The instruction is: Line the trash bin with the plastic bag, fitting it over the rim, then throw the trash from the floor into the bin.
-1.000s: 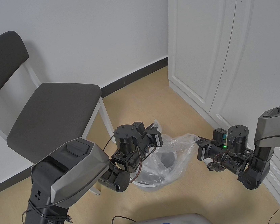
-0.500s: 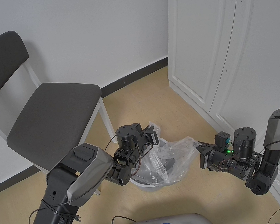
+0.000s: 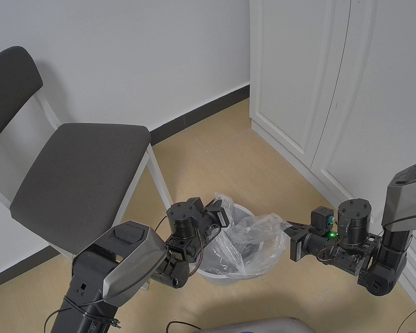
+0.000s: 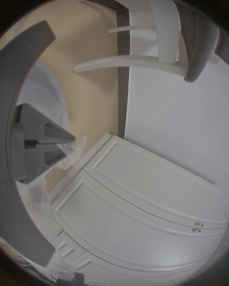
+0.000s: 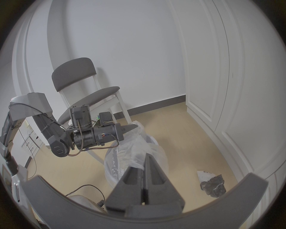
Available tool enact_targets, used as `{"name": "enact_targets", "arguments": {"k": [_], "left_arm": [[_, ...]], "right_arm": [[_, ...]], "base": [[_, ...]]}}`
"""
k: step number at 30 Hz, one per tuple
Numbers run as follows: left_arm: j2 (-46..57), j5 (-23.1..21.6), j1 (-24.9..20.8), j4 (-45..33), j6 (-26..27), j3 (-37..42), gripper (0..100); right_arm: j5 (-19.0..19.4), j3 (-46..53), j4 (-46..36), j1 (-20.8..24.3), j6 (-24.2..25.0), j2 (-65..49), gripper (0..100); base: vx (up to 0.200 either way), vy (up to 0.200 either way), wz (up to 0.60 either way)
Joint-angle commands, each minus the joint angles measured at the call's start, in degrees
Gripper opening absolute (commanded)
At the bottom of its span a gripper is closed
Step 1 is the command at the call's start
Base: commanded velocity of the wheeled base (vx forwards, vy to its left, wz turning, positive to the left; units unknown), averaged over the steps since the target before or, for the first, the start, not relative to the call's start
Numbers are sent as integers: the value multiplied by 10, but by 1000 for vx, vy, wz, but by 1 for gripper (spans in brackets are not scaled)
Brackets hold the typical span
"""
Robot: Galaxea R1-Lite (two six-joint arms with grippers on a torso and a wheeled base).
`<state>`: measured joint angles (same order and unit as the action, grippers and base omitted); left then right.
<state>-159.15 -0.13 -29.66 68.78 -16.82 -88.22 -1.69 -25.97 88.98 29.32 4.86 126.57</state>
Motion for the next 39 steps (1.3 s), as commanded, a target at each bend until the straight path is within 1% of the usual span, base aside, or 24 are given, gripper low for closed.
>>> {"name": "enact_targets", "arguments": {"k": [1, 3, 4, 5, 9, 13, 14, 16, 19, 22, 24, 26, 29, 32, 35, 36, 37, 39], "left_arm": [[31, -3, 33, 58, -1, 89, 0], [49, -5, 50, 94, -1, 134, 0], [49, -5, 50, 94, -1, 134, 0], [57, -5, 56, 111, -1, 152, 0], [76, -16, 68, 154, -17, 201, 0], [90, -20, 70, 183, -22, 240, 0], [90, -20, 70, 183, -22, 240, 0], [101, -20, 66, 190, -22, 265, 0], [108, -20, 64, 189, -22, 281, 0], [107, -20, 55, 188, -21, 292, 0], [101, -23, 47, 185, -17, 284, 0], [98, -39, 40, 174, -15, 271, 0], [96, -56, 30, 123, -11, 235, 0], [82, -55, 24, 54, -2, 171, 0], [57, -55, 24, -7, 8, 96, 0], [57, -55, 24, -7, 8, 96, 0], [39, -54, 24, -44, 14, 49, 0], [24, -52, 23, -80, 14, 5, 0]], "right_arm": [[-5, -42, 10, 3, 13, 68, 0], [-9, -67, 10, 3, 29, 90, 0], [-9, -69, 10, 3, 30, 91, 0], [-16, -85, 10, 2, 40, 101, 0], [-60, -143, 10, 4, 72, 129, 0], [-95, -198, 10, 14, 108, 157, 0], [-95, -198, 10, 14, 108, 157, 0], [-123, -252, 10, 24, 149, 186, 0], [-145, -298, 10, 29, 184, 210, 0], [-153, -307, 10, 29, 187, 219, 0], [-153, -299, 10, 29, 185, 213, 0], [-148, -277, 10, 28, 181, 199, 0], [-138, -223, 10, 25, 160, 165, 0], [-94, -177, 10, 14, 131, 129, 0], [-68, -137, 10, -1, 110, 94, 0], [-68, -137, 10, -1, 110, 94, 0], [-52, -115, 10, -11, 101, 75, 0], [-31, -91, 10, -18, 88, 58, 0]], "base": [[0, 0, 0], [0, 0, 0], [0, 0, 0], [0, 0, 0], [0, 0, 0], [0, 0, 0], [0, 0, 0], [0, 0, 0], [0, 0, 0], [0, 0, 0], [0, 0, 0], [0, 0, 0], [0, 0, 0], [0, 0, 0], [0, 0, 0], [0, 0, 0], [0, 0, 0], [0, 0, 0]]}}
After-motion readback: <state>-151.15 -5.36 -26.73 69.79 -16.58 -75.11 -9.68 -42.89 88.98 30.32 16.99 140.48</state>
